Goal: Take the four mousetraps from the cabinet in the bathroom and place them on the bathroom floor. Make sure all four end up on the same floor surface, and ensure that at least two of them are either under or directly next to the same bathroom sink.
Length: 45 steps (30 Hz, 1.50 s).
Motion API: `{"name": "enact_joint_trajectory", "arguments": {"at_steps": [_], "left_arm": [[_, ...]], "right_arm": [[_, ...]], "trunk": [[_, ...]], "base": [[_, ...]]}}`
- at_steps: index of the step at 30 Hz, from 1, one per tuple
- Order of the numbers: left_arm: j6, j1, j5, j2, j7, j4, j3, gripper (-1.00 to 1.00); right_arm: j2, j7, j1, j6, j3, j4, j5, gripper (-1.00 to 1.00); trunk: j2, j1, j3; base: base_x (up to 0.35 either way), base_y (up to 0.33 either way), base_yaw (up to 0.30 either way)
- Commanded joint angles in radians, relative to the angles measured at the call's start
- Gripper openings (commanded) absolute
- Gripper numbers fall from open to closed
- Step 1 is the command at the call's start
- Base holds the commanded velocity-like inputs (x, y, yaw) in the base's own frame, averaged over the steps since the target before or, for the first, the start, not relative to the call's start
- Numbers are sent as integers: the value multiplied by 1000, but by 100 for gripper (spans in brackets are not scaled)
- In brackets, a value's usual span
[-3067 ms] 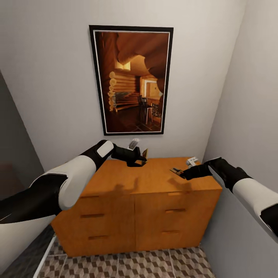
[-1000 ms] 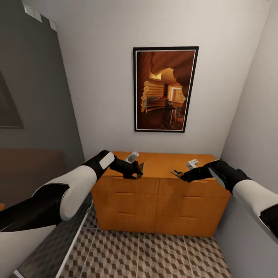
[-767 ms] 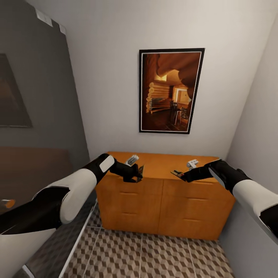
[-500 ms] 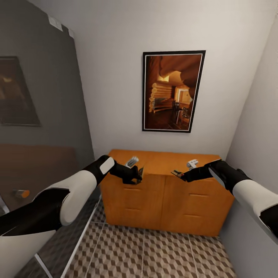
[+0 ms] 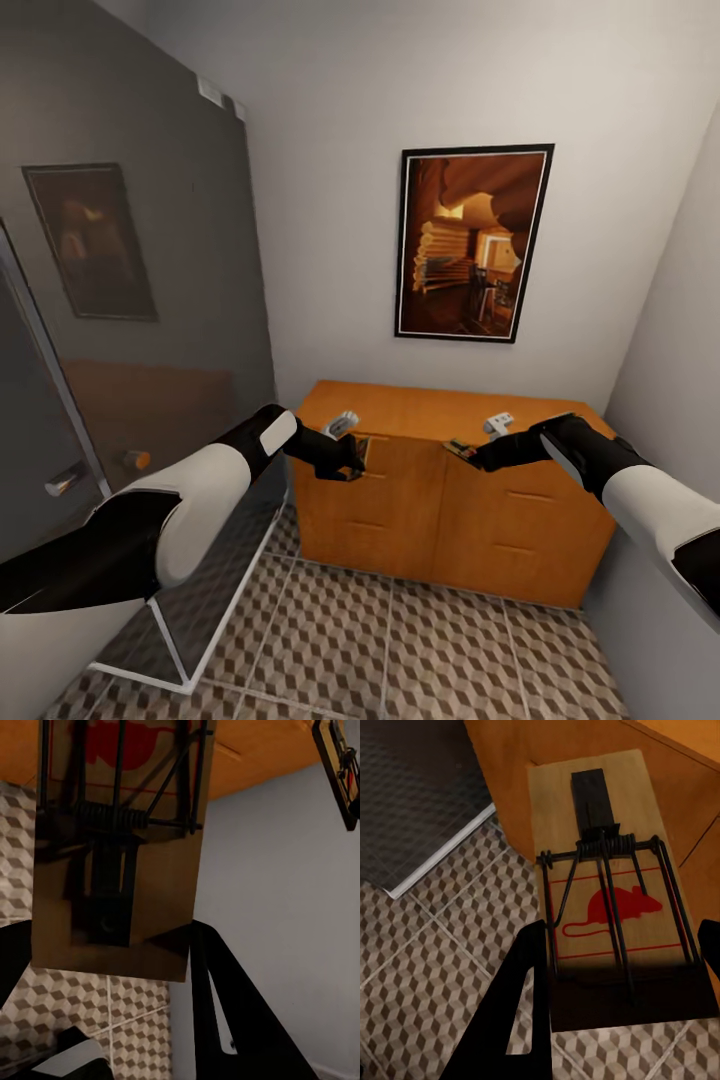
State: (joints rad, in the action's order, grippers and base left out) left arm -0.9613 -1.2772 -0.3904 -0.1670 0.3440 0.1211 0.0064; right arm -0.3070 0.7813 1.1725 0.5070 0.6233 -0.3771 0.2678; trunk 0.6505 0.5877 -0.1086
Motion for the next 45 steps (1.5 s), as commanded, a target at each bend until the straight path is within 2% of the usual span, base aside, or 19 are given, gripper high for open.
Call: {"name": "enact_joint_trajectory", "arguments": {"at_steps": [1,9,26,34,45], "left_arm": [[-1,-1,5,0,3,0,0,-100],[4,-1,5,0,3,0,0,-100],[3,16,7,0,5,-4,0,-100],[2,19,7,1,6,-5,0,-100],[3,21,7,1,6,-7,0,-100]], "right_arm": [[-1,0,1,8,6,-2,11,-100],[-1,0,1,7,6,4,13,-100],[-1,0,1,6,6,7,11,-100],[-1,0,1,7,6,7,11,-100],[-1,0,1,7,7,7,11,-100]], "trunk": [[1,0,-1],[1,0,2],[1,0,17],[1,0,23],[1,0,24]], "base": [[-53,1,110],[-162,0,77],[-286,0,214],[-53,0,211],[-4,0,27]]}}
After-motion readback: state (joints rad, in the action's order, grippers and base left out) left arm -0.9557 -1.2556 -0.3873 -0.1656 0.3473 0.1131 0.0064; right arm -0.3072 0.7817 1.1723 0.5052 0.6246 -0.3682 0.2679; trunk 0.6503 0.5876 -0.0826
